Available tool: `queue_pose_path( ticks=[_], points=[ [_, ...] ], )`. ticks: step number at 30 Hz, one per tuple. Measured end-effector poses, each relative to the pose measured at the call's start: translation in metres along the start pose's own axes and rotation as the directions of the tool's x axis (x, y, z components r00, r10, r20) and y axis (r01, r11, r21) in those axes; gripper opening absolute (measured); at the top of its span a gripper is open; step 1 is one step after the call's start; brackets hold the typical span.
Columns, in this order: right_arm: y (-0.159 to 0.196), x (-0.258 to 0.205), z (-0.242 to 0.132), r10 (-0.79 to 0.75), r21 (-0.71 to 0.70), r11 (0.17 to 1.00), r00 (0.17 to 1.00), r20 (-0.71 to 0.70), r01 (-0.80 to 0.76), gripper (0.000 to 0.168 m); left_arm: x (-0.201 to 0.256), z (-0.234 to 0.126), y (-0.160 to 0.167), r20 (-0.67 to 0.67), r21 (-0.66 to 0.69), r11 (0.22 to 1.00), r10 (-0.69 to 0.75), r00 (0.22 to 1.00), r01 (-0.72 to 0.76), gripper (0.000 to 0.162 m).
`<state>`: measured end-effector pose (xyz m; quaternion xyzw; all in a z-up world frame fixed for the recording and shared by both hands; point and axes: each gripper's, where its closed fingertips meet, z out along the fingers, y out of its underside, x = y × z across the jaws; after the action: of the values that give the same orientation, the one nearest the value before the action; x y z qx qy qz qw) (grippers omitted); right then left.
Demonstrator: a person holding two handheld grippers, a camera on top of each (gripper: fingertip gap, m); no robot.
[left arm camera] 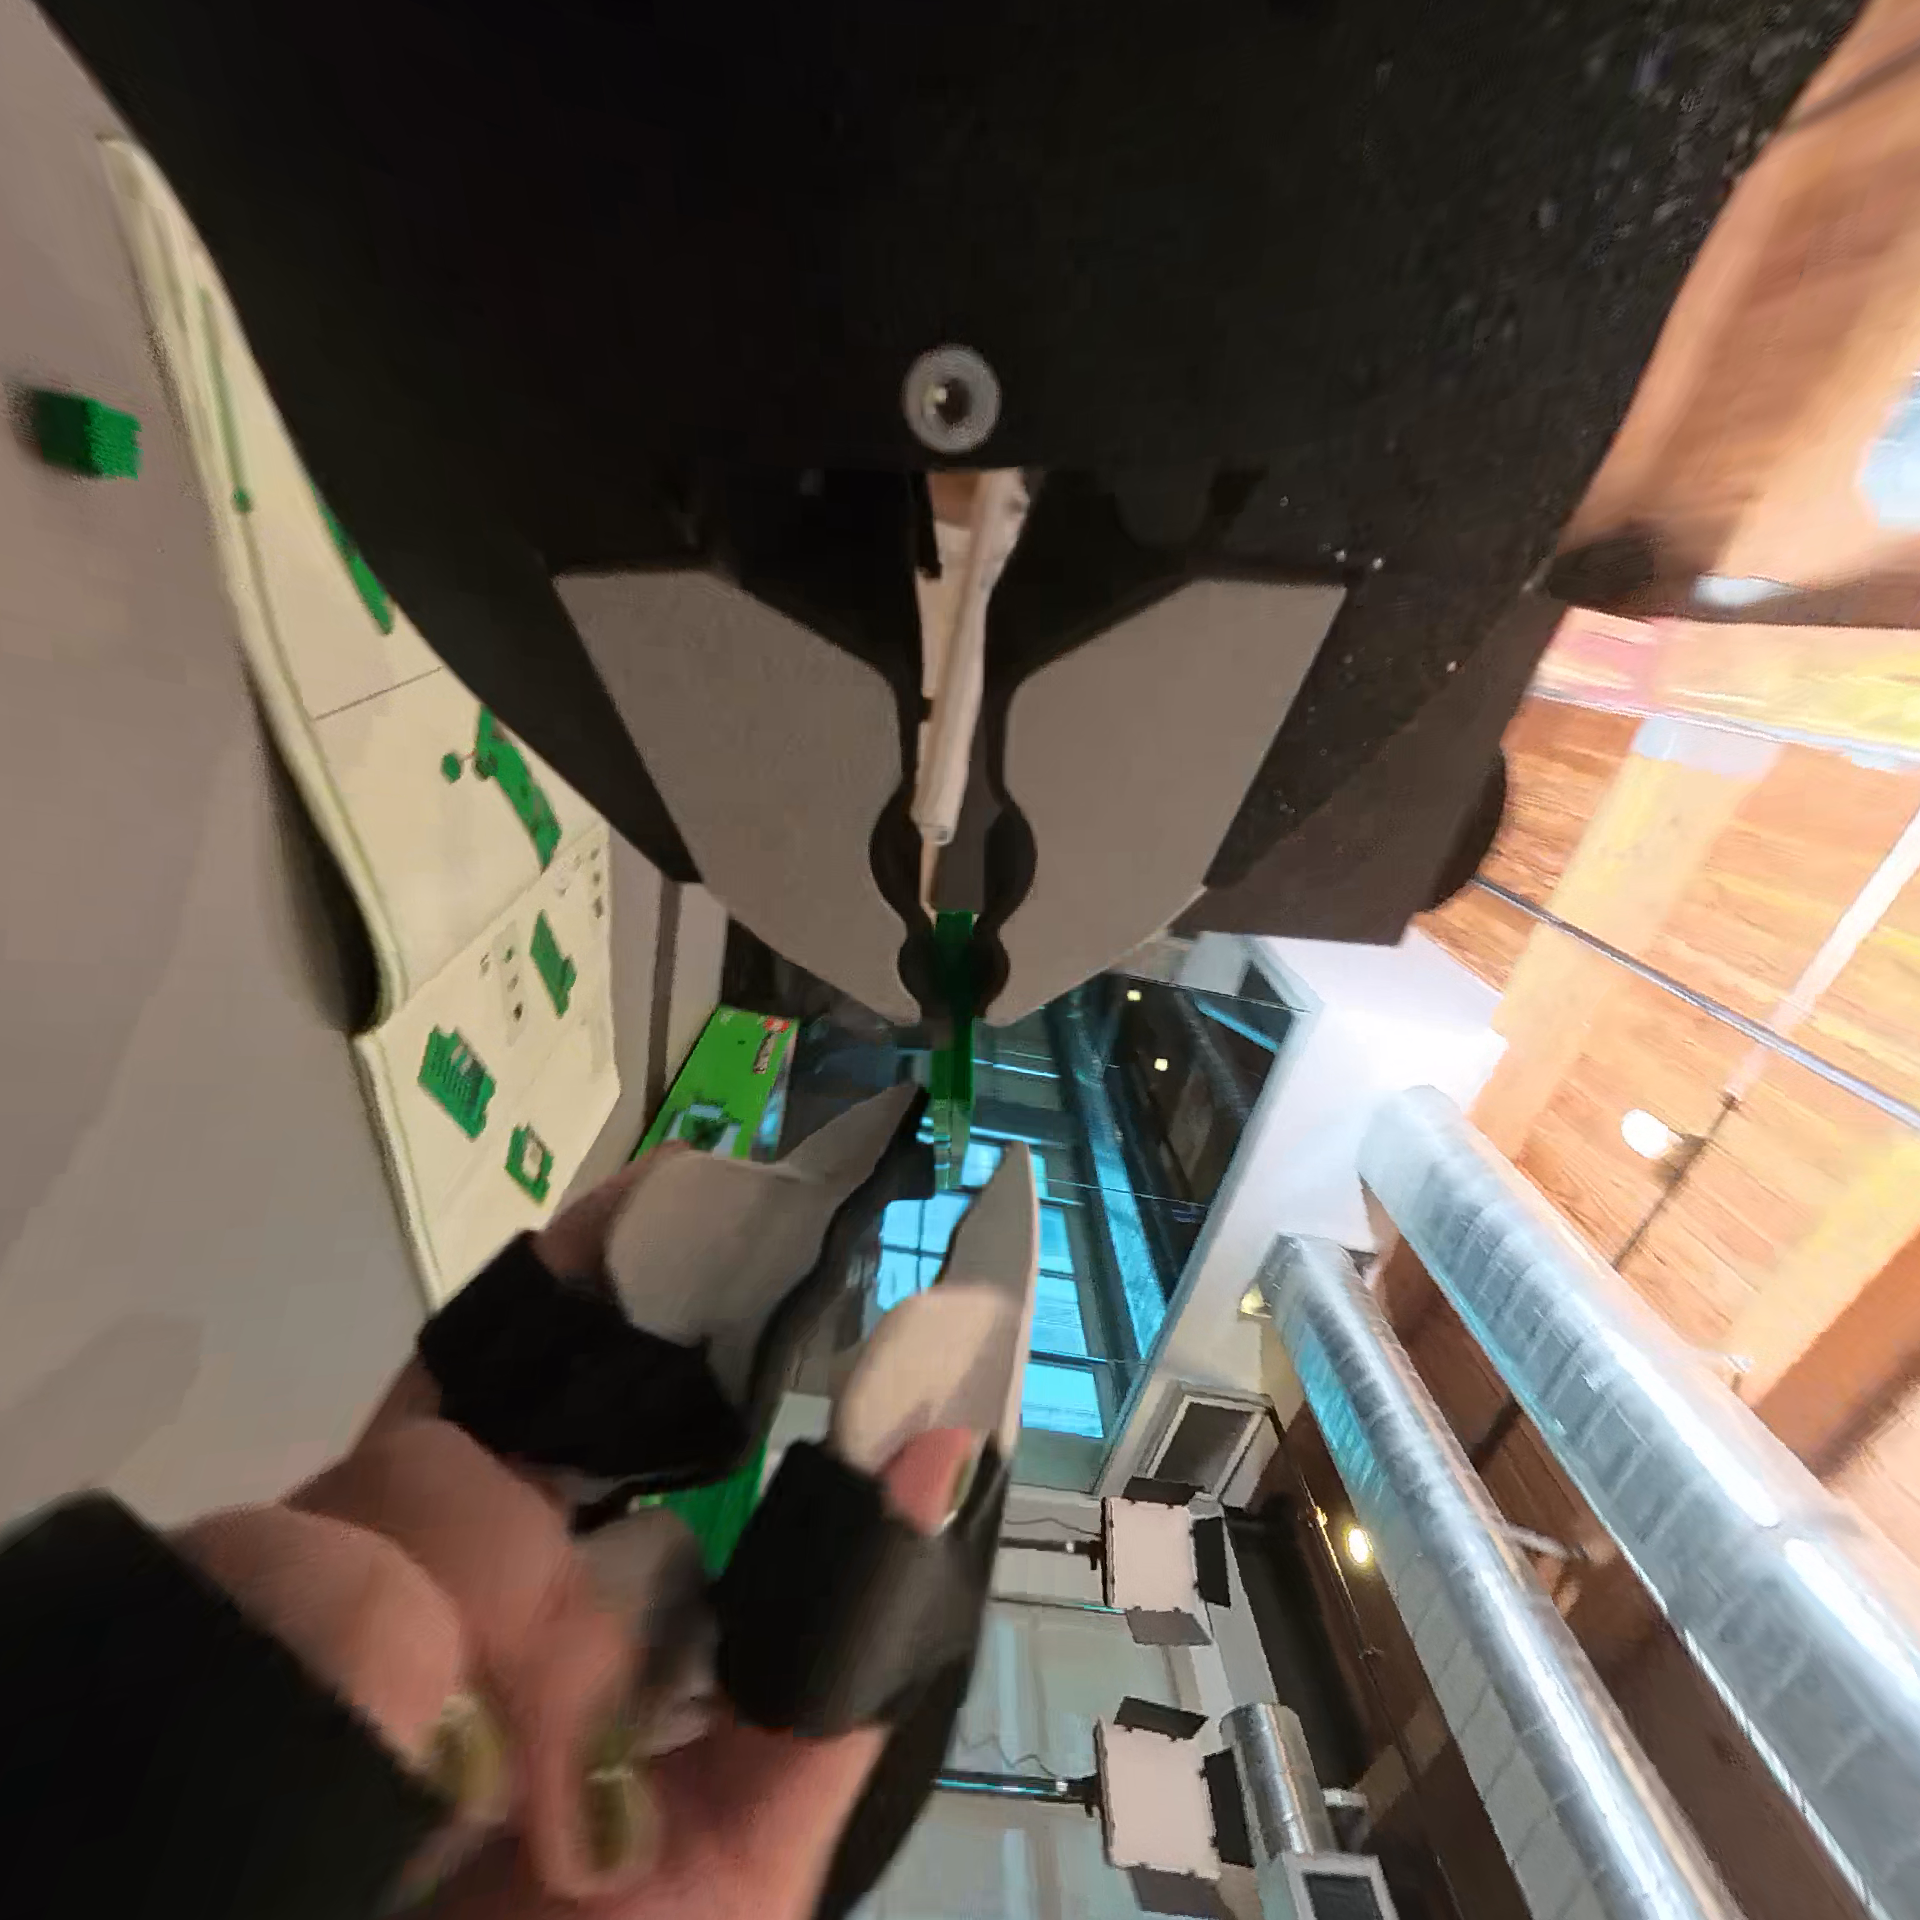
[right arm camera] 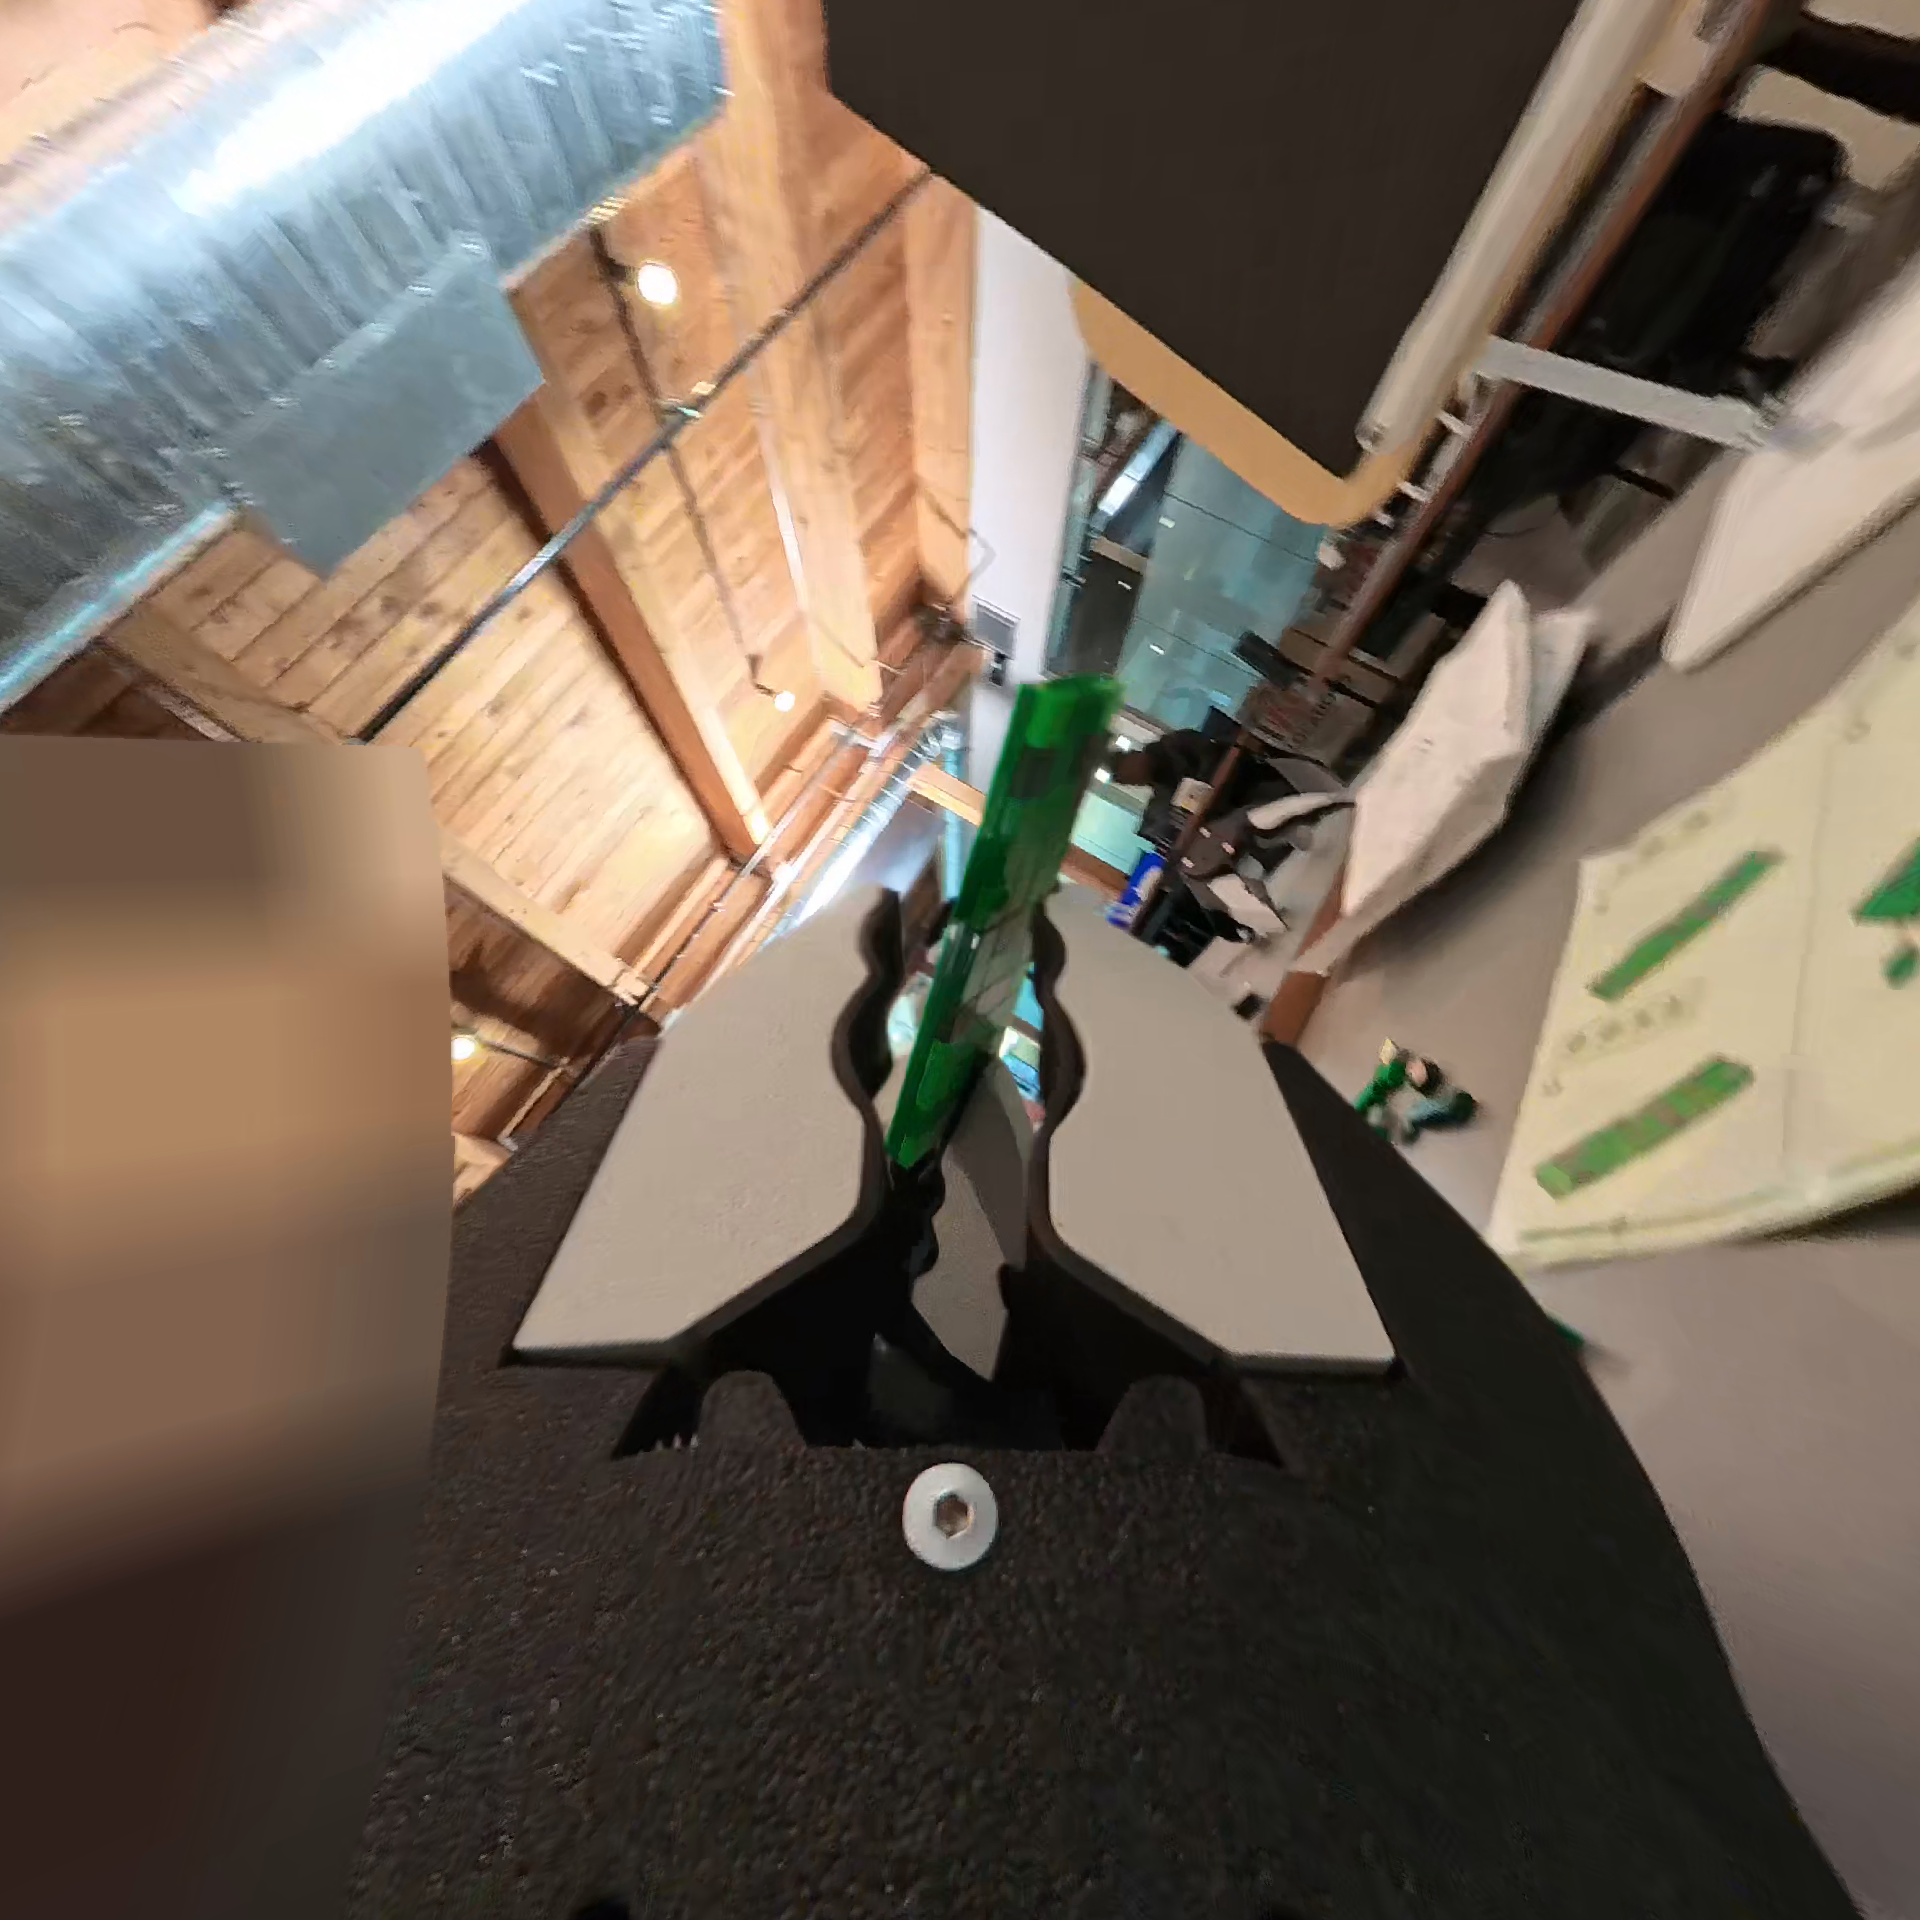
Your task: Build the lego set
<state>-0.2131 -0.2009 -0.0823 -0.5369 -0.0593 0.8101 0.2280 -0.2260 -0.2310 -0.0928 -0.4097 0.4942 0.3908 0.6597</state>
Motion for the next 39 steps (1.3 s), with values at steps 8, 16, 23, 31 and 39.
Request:
queue_pose_path(
  ticks=[8, 16, 23, 31, 39],
  points=[
    [-0.004, -0.016, -0.025, -0.971, -0.29, 0.208, 0.233, 0.057, 0.934, 0.065, -0.02, -0.029, -0.011, -0.446, 0.157, 0.703, -0.576, 0.685, 0.693, 0.006],
    [0.047, -0.035, -0.033, -0.884, -0.293, -0.253, -0.097, 0.458, 0.922, 0.027, -0.027, -0.053, -0.027, -0.692, 0.153, 0.478, -0.573, 0.44, 0.865, 0.006],
    [0.054, -0.032, -0.038, -0.851, -0.274, -0.318, -0.146, 0.505, 0.908, 0.006, -0.026, -0.048, -0.025, -0.622, 0.166, 0.472, -0.632, 0.463, 0.866, 0.022],
    [0.063, -0.023, -0.043, -0.78, -0.29, -0.401, -0.158, 0.605, 0.869, 0.006, 0.005, -0.035, -0.042, -0.607, 0.129, 0.746, -0.461, 0.647, 0.653, 0.031],
    [0.025, -0.011, -0.07, -0.919, -0.555, -0.269, -0.038, 0.391, 0.787, 0.036, 0.009, -0.032, -0.033, -0.532, 0.127, 0.74, -0.511, 0.675, 0.661, 0.006]
  ],
)
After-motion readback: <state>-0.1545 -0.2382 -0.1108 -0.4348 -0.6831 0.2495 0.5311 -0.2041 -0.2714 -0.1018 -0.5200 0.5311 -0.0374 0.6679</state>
